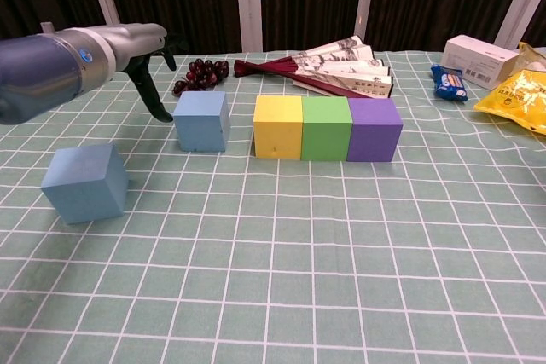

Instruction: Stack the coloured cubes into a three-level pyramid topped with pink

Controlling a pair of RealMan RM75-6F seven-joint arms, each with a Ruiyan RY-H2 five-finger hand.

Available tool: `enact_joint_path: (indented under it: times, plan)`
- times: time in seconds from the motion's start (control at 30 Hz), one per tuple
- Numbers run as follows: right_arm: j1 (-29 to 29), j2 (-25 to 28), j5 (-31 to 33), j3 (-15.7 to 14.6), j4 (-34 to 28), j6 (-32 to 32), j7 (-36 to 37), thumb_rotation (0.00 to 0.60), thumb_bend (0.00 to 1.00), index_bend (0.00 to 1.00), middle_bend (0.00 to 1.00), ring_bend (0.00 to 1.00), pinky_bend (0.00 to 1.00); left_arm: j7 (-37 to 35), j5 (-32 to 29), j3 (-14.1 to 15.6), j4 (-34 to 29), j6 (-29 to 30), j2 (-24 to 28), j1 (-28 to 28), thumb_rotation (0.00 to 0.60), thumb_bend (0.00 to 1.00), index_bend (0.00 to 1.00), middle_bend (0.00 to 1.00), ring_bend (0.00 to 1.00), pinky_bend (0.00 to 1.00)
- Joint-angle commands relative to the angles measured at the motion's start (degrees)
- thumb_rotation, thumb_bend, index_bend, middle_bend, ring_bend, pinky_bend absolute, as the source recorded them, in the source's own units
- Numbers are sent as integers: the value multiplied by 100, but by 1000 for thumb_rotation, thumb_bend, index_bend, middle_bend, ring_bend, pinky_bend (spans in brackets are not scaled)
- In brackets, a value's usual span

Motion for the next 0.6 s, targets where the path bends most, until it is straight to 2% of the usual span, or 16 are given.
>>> enact_joint_path:
  times: [0.03,0.2,0.37,0.6]
  plan:
    - [-9,2,-7,9,3,-14,25,600,236,0,83,0,0,112,-101,-31,222,-133,-143,-168,600,206,0,180,0,0]
    - [-18,3,-3,26,6,-65,65,600,236,0,83,0,0,201,-210,-49,502,-311,-314,-364,600,258,0,191,0,0]
    - [-30,1,-3,44,12,-81,72,600,236,0,83,0,0,288,-341,-19,746,-425,-446,-481,600,264,0,221,0,0]
    - [-43,-11,9,73,25,-105,84,600,236,0,83,0,0,305,-436,25,1002,-502,-586,-553,600,265,0,312,0,0]
